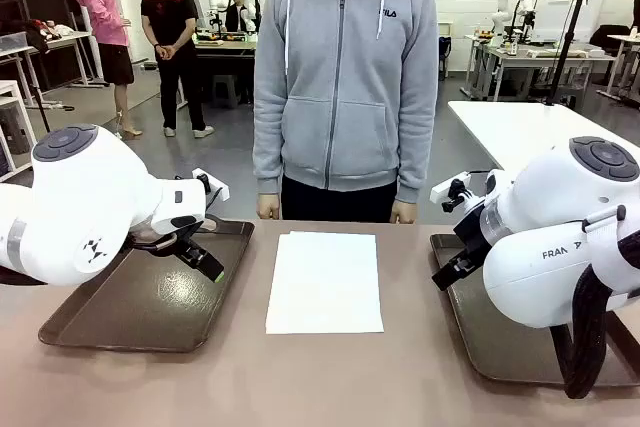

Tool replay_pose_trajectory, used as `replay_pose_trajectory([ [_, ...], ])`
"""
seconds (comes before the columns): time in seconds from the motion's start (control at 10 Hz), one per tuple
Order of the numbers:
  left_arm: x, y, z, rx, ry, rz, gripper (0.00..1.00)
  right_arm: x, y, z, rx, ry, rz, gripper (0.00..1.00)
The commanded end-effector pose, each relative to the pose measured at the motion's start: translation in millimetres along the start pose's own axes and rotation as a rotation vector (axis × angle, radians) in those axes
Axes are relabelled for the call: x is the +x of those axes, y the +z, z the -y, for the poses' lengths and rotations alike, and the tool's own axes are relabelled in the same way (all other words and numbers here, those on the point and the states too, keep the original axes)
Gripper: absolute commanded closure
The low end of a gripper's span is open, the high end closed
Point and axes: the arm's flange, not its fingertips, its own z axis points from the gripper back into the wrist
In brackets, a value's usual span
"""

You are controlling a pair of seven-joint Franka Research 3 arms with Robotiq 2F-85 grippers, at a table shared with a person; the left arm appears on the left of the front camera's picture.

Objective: Sort the A4 documents.
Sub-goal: Receive the A4 Paper.

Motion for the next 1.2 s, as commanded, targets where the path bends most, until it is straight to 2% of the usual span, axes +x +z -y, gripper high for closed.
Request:
replay_pose_trajectory([
  [0.0, 0.0, 0.0, 0.0, 0.000, 0.000, 0.000, 0.00, 0.0, 0.0, 0.0, 0.000, 0.000, 0.000, 0.00],
  [1.1, 0.0, 0.0, 0.0, 0.000, 0.000, 0.000, 0.00, 0.0, 0.0, 0.0, 0.000, 0.000, 0.000, 0.00],
])
